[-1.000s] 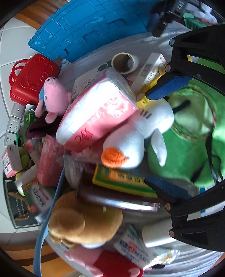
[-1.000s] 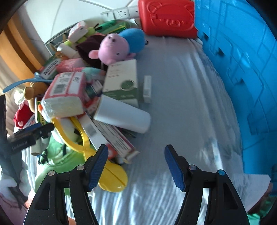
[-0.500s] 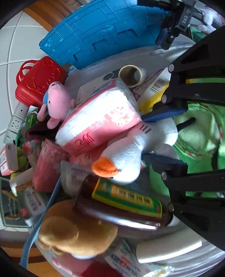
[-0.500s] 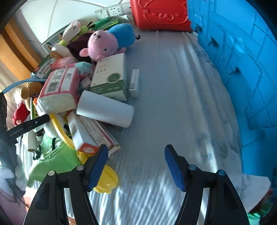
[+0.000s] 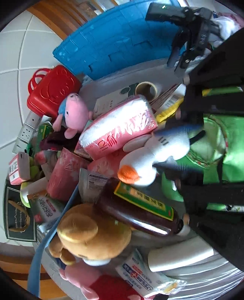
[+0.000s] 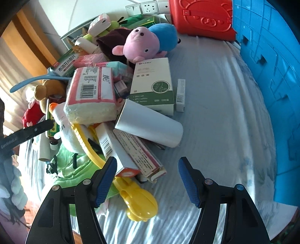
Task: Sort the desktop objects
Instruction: 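Lower the left tool onto the white duck plush while the right approaches the pink tissue pack, then grasp the white duck plush with the left tool while the right grasps the pink tissue pack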
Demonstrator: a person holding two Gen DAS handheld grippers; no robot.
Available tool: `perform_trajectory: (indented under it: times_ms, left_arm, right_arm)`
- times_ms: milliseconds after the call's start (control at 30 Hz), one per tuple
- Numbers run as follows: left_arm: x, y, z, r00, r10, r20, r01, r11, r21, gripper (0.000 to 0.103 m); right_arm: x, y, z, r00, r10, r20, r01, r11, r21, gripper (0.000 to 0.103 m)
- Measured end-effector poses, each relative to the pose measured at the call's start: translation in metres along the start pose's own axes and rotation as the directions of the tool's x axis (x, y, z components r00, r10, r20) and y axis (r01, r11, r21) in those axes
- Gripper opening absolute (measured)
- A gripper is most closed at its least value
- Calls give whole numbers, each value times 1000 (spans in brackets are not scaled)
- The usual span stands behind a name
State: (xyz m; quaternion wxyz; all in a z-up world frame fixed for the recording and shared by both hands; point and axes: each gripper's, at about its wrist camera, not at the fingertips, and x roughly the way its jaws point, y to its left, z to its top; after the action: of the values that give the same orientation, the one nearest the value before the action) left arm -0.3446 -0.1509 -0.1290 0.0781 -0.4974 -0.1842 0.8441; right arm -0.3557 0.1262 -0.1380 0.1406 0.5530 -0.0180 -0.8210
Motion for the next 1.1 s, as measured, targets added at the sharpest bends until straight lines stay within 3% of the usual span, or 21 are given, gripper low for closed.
perform_trajectory:
  times_ms: [67,167,267,333,467,567,633,733,800,967,1100]
  left_arm:
    - [14,0,3,1000,-8,-22,7,1000,-30,56]
    - [36,0,6,998,27,-49,-29,998,-48,56]
    - [51,6,8,998,-10,-56,4,995,-100,45]
    - [44,4,10,999,-5,-40,2,997,-79,37]
    - [24,2,9,995,99,-3,-99,995,12,35]
    - [12,2,11,972,231,47,-234,968,86,35]
    - [8,6,16,956,284,69,-290,952,102,33]
    - [8,18,25,971,235,53,-238,969,62,32]
    - [11,18,28,970,238,52,-241,968,70,32]
    - [22,15,33,971,237,31,-239,967,88,32]
    - [25,13,37,972,233,24,-234,966,108,32]
  right_arm:
    - [0,0,1,1000,-2,-3,2,1000,-1,68]
    - [0,-3,5,1000,-11,2,11,1000,-5,69]
    - [2,-12,14,1000,-20,11,20,1000,6,76]
    - [2,-22,23,999,-26,24,25,999,26,79]
    - [4,-43,47,999,-27,44,23,997,75,84]
    - [9,-43,65,999,-30,32,28,998,61,84]
    - [10,-29,74,1000,11,24,-12,1000,22,84]
    - [12,7,88,997,76,19,-74,994,-78,85]
    - [15,34,99,993,115,5,-113,983,-145,94]
    - [39,76,124,991,123,-61,-134,959,-249,99]
    - [64,88,132,983,133,-129,-163,954,-252,99]
